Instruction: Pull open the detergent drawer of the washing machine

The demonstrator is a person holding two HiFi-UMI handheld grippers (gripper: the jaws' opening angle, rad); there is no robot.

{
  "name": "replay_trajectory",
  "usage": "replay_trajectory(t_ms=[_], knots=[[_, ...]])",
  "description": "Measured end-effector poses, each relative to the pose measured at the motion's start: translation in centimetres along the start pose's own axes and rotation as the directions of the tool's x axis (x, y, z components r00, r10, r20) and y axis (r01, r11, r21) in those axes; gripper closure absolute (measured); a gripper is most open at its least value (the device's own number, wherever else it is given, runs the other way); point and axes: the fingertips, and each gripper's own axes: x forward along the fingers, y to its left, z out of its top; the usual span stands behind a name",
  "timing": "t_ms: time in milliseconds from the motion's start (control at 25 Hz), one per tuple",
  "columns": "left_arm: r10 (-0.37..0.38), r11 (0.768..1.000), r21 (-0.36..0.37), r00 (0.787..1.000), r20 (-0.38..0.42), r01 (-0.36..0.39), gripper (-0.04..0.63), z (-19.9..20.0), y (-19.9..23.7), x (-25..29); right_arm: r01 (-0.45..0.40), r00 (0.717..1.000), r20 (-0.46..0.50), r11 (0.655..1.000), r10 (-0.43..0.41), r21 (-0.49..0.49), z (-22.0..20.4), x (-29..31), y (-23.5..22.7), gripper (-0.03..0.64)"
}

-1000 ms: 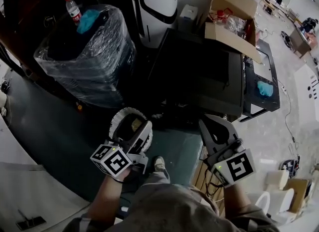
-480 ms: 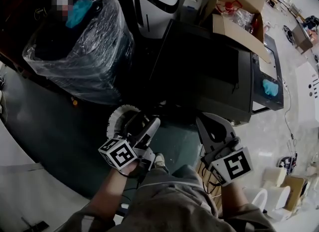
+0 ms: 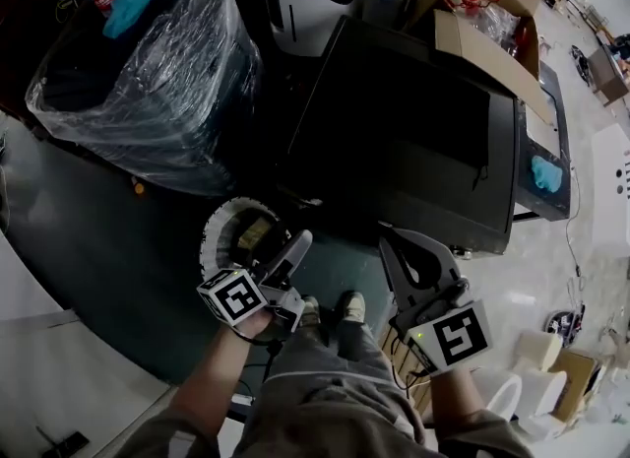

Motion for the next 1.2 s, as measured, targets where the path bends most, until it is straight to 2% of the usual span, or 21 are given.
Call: replay_trajectory(t_ms=[240,440,560,920,1200], knots=[[0.034,0.993,-0.116,0.999,0.007,-0.033,0.183,-2.1,5.4,2.4,-0.042,0.998,-0.037,0.999,0.042,-0.014,-3.5,2.1,-1.3,0.583],[-0.006,0.972,-0.233,0.999,0.037,0.015,0.183,-3.4,8.2,4.3,-0.043,0.999,0.003,0.999,0.043,-0.001,-4.5,4.2,-2.4,0.583],[-0.03,0.948,-0.313,0.996,0.081,0.054,0.179,-3.7,9.1,5.7,-0.055,0.998,-0.008,0.998,0.055,0.006,-5.8,5.1,-2.8,0.583],[-0.087,0.955,-0.274,0.991,0.101,0.112,0.169,-5.2,11.0,8.4,-0.07,0.997,-0.03,0.997,0.07,0.018,-8.8,6.7,-3.6,0.583],[-0.121,0.939,-0.301,0.979,0.165,0.166,0.161,-5.0,10.8,9.2,-0.08,0.996,-0.035,0.997,0.08,0.022,-9.9,7.0,-4.0,0.583]])
